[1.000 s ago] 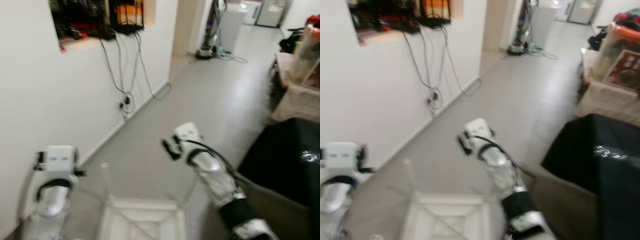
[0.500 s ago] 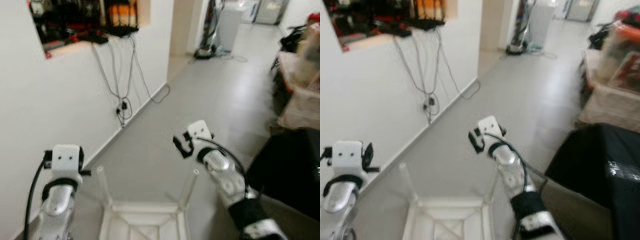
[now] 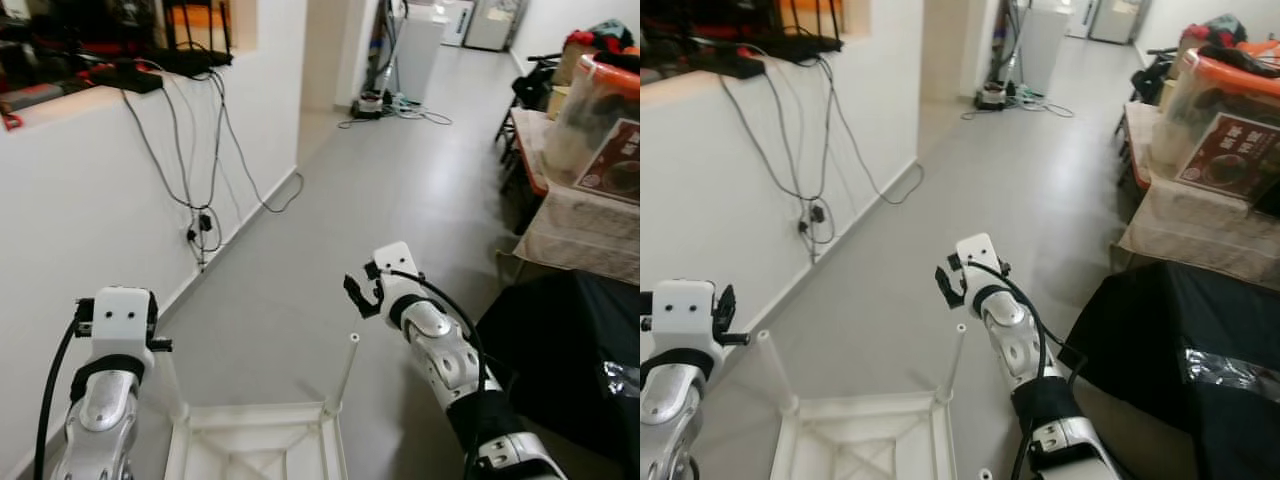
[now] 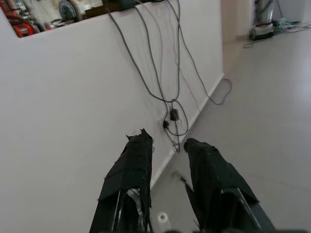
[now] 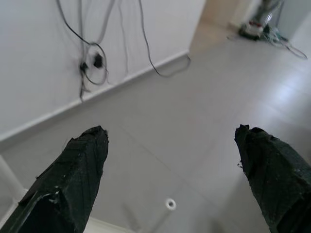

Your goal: Building children table

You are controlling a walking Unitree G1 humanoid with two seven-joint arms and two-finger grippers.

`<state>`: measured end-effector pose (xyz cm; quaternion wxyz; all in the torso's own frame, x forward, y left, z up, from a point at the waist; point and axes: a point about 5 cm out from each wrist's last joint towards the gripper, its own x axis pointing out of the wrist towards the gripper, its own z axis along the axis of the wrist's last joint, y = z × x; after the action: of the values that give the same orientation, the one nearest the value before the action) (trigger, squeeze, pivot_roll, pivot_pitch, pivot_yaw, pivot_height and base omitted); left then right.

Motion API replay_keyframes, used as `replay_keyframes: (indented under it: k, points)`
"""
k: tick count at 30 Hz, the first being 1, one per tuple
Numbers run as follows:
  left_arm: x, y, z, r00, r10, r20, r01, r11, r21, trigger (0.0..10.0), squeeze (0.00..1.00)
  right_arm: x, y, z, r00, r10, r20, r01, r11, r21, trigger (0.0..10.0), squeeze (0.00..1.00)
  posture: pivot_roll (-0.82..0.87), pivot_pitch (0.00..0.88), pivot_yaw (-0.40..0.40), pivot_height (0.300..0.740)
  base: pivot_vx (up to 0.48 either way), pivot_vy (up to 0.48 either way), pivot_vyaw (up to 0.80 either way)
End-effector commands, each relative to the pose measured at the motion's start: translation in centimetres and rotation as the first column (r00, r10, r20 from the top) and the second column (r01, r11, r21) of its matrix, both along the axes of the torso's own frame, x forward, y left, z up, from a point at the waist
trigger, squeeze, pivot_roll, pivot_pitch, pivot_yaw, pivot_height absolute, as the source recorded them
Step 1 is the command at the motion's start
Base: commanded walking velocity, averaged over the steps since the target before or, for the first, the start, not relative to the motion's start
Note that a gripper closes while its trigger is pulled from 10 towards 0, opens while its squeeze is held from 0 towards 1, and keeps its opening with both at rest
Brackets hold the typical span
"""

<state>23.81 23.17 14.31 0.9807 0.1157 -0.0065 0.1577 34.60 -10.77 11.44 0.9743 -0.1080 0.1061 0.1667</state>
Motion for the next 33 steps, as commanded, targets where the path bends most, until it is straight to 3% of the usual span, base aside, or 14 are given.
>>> replay_keyframes:
  k: [1,11,33]
  points:
    - [0.18,-0.53,0.05,1.000,-0.024,0.002,0.024,1.000,0.000,10.0,0.00,0.16,-1.33,-0.07,0.999,-0.042,-0.012,0.042,0.999,-0.004,10.0,0.00,0.07,0.000,-0.083,0.740,0.330,0.000,-0.80]
    - [0.00,-0.32,0.00,1.000,-0.008,-0.011,0.008,1.000,0.022,10.0,0.00,0.17,-1.29,-0.10,0.999,-0.045,-0.018,0.045,0.999,0.018,10.0,0.00,0.08,0.000,-0.086,0.740,0.272,0.000,-0.80]
    - [-0.16,-0.81,-0.59,0.997,-0.033,-0.064,0.035,0.999,0.030,10.0,0.00,0.13,-1.20,-0.51,0.999,-0.046,-0.019,0.046,0.999,-0.021,10.0,0.00,0.09,0.000,-0.085,0.740,0.000,0.000,0.00]
